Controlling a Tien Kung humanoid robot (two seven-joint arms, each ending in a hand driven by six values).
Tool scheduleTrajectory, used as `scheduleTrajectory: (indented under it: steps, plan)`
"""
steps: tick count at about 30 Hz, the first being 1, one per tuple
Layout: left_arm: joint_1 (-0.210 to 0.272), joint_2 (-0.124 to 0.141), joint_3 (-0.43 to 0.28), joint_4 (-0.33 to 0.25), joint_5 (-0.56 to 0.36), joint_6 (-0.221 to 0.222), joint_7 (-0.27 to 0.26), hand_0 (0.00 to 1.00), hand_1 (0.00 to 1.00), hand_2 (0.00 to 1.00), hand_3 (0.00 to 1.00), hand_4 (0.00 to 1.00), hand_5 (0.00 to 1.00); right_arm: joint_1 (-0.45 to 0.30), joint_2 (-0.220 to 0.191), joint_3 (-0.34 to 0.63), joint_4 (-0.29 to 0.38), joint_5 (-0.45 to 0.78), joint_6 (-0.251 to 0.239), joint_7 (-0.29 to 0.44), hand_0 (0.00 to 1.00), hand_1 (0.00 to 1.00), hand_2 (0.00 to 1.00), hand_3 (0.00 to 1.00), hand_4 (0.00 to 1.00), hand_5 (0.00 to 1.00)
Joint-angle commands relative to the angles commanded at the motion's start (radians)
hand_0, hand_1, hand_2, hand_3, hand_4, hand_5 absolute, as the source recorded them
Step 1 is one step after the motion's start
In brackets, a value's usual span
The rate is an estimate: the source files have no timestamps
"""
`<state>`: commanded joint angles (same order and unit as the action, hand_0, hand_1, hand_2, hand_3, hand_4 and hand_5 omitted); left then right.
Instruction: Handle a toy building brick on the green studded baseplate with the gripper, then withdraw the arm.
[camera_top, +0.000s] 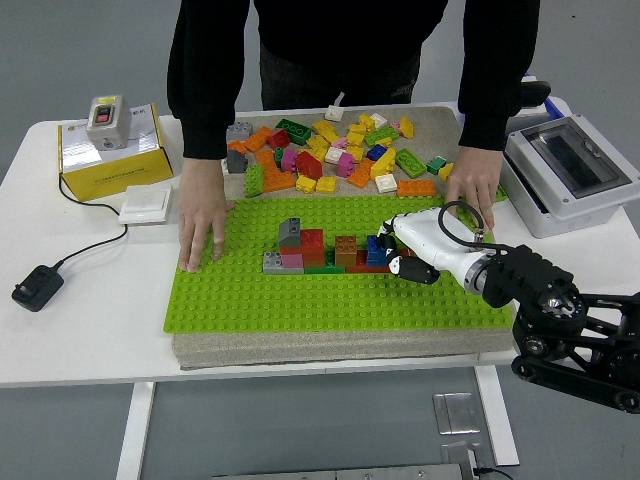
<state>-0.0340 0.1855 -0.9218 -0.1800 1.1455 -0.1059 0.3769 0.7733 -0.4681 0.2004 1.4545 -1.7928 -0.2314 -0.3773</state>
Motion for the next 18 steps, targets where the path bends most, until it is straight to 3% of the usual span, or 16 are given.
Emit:
scheduleTrajectory:
  steps: [18]
  plan:
    - [-0.003,0.0,-0.001,0.0,-0.003,0.002,-0.001,0.666,0.64,0.58,0.645,0.101,0.696,0.015,0.013,-0.011,-0.007,-0.003,-0.001,-0.001,0.021,0.162,0.699,0.651,0.002,0.477]
